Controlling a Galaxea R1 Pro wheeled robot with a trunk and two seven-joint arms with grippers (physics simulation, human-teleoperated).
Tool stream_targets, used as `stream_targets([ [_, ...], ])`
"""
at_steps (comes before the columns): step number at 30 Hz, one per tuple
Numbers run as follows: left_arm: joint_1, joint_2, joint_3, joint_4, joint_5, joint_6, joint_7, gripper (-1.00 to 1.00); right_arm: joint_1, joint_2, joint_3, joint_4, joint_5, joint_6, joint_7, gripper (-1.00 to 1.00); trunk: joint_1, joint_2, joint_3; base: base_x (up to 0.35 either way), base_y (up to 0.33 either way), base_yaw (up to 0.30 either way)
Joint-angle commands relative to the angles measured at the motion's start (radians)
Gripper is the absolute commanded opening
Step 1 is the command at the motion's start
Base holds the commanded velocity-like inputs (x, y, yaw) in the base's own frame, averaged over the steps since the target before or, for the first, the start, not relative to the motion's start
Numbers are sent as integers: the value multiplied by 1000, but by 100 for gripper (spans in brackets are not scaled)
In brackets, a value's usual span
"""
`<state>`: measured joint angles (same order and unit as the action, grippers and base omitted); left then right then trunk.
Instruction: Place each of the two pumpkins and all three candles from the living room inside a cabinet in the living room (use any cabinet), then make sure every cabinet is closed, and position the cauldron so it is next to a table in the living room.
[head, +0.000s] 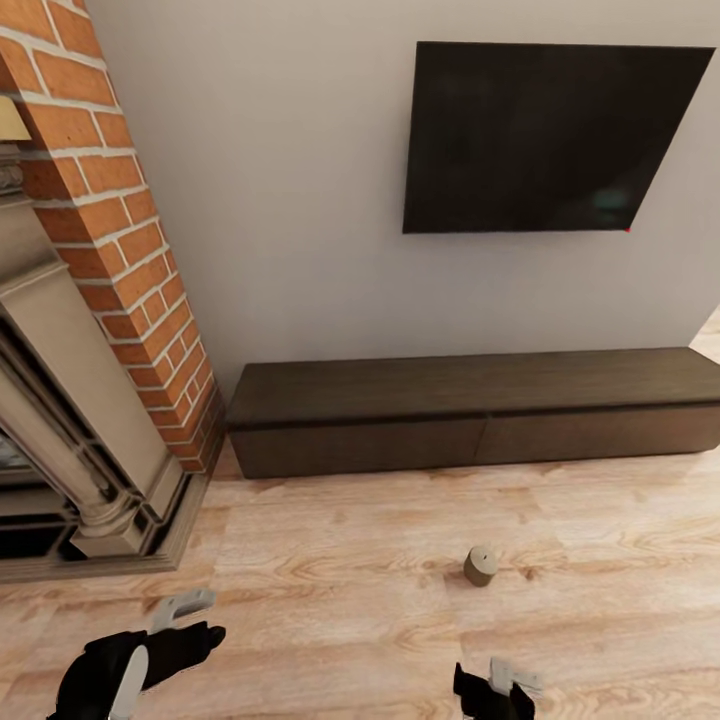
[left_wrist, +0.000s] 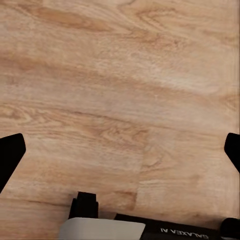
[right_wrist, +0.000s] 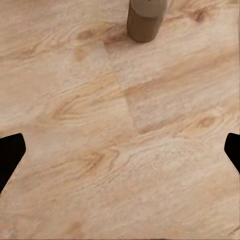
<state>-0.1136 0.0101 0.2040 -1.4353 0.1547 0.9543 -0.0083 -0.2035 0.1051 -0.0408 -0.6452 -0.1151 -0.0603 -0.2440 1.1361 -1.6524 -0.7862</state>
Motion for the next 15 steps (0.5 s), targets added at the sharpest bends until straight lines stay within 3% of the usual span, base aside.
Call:
stream_targets([
  [1, -10, -1, 1, -3, 6, 22, -1, 100, -1, 2, -1, -27, -17, -7, 1, 100, 4, -8, -4, 0, 0, 0],
  [5, -24, -5, 0, -7, 11, 47, -1, 100, -16, 26, -1, -79, -29, -6, -2, 100, 19, -36, -17, 0, 0, 0],
  [8, -27, -6, 0, -8, 13, 60, -1, 100, -25, 40, -9, -122, -90, -9, 3, 100, 31, -57, -26, 0, 0, 0],
  [10, -31, -9, -1, -8, 20, 71, -1, 100, -34, 42, -19, -137, -237, -11, 27, 100, 38, -71, -32, 0, 0, 0],
  [11, -32, -11, -1, -9, 23, 73, -1, 100, -37, 42, -20, -139, -284, -11, 41, 100, 42, -78, -35, 0, 0, 0],
  [13, -39, -17, -2, -9, 39, 77, -1, 100, -50, 35, -21, -144, -496, -9, 147, 100, 50, -92, -42, 0, 0, 0],
  [15, -47, -19, -4, -11, 57, 80, -1, 100, -64, 30, -22, -140, -666, -6, 274, 100, 58, -106, -48, 0, 0, 0],
])
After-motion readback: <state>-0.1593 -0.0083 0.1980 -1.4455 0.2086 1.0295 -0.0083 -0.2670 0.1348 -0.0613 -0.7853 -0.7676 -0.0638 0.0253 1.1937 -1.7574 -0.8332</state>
